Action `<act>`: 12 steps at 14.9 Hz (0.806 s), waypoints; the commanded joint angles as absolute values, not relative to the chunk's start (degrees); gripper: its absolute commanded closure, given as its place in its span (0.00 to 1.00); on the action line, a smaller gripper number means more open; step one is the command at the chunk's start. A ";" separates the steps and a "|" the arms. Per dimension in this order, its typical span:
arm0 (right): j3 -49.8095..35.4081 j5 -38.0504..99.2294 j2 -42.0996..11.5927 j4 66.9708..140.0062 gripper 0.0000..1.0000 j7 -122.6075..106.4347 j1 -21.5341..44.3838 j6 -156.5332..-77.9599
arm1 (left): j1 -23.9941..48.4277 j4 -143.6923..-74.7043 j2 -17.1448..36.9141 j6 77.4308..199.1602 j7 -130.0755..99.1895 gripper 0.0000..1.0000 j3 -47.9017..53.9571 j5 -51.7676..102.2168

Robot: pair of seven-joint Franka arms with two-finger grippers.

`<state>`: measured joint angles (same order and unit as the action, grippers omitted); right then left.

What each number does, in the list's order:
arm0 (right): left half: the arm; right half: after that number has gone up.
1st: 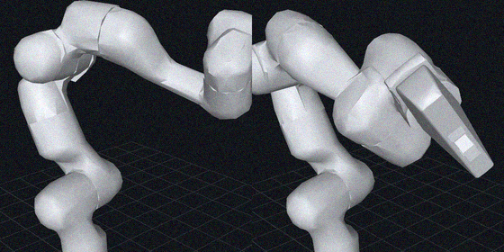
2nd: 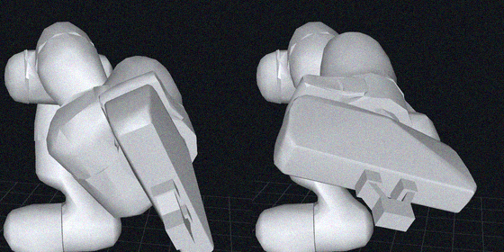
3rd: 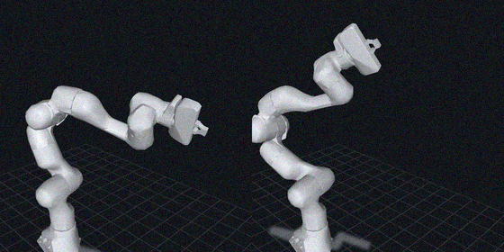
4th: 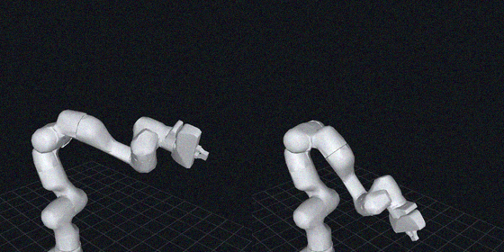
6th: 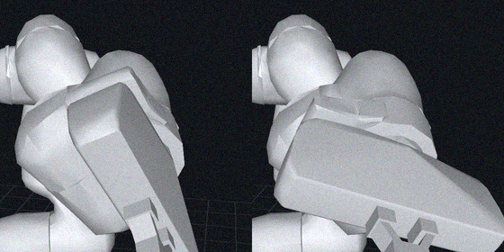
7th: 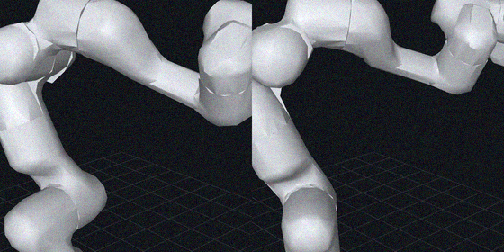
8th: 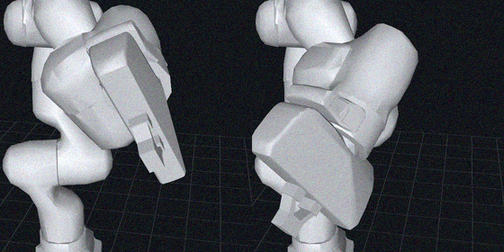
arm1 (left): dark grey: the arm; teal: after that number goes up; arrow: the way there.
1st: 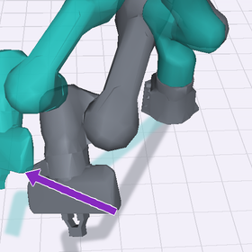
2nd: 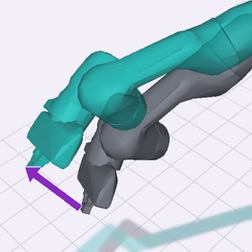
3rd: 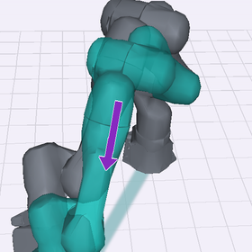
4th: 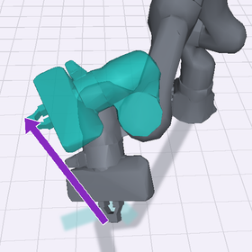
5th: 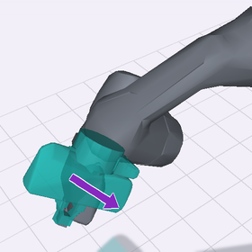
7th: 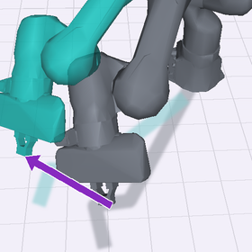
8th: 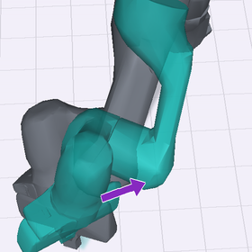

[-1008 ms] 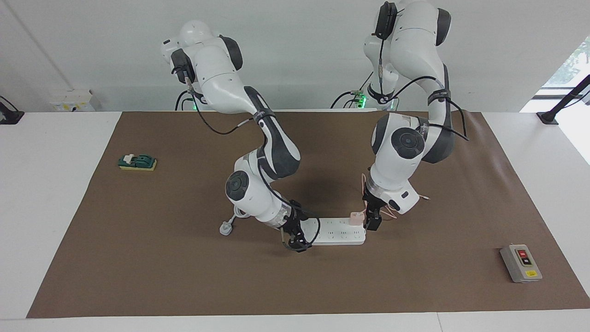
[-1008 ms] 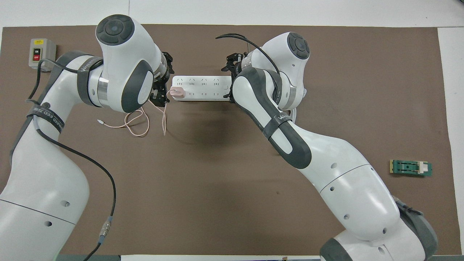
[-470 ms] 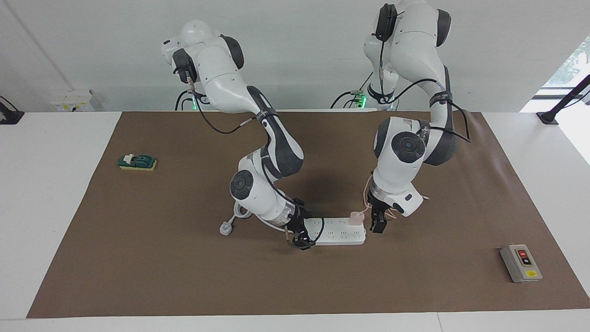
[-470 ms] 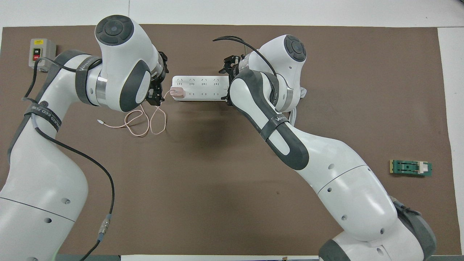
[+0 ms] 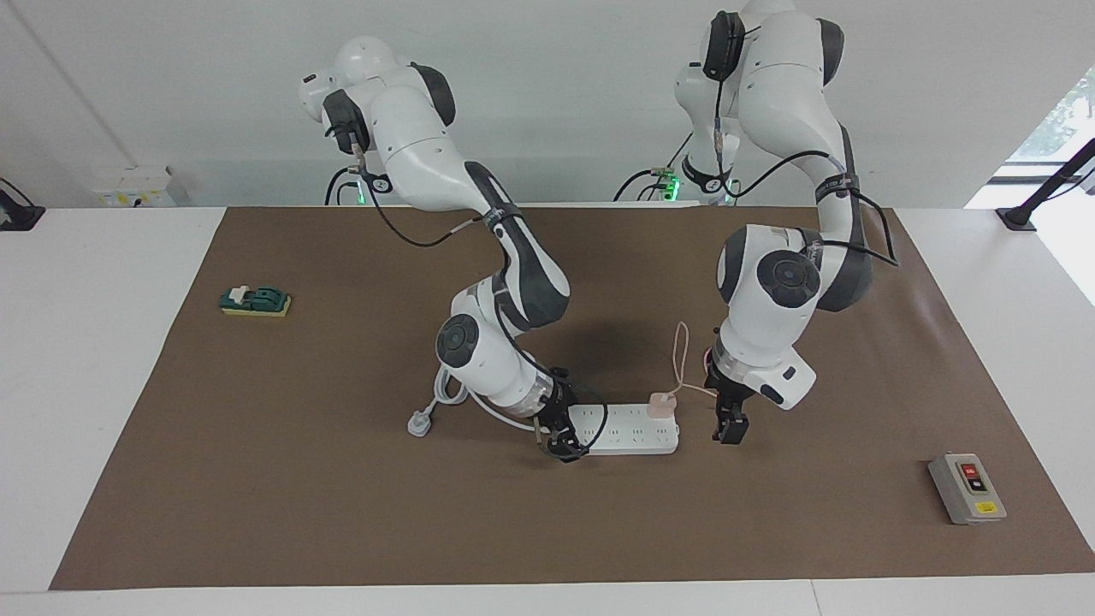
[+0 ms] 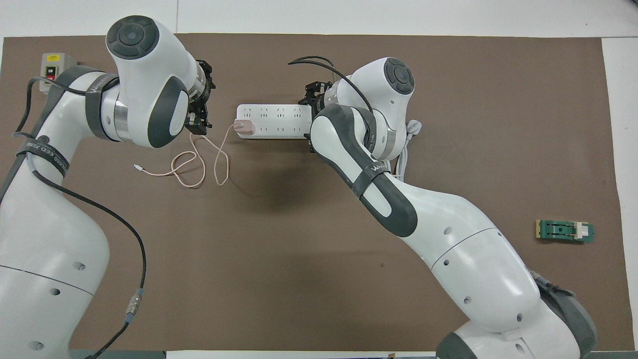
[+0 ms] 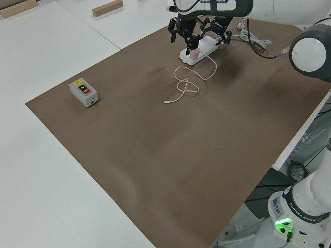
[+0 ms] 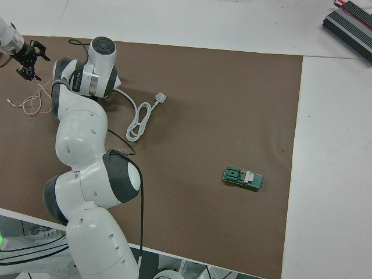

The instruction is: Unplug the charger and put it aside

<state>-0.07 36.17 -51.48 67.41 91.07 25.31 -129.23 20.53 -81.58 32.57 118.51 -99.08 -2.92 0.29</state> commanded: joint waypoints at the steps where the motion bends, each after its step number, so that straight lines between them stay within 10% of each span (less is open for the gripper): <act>1: 0.09 37.35 -50.89 68.91 0.00 88.15 23.39 -129.30 | 22.49 -83.32 33.31 121.82 -100.81 0.00 -2.81 -0.53; 12: -2.81 37.70 -50.19 65.13 0.00 88.68 18.19 -119.80 | 26.36 -88.15 31.73 121.64 -104.68 0.00 -2.81 -0.79</act>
<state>-2.51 36.23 -50.93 65.84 89.49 18.75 -121.51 25.26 -85.23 33.62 120.70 -103.23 -2.29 0.28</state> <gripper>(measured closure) 0.000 0.000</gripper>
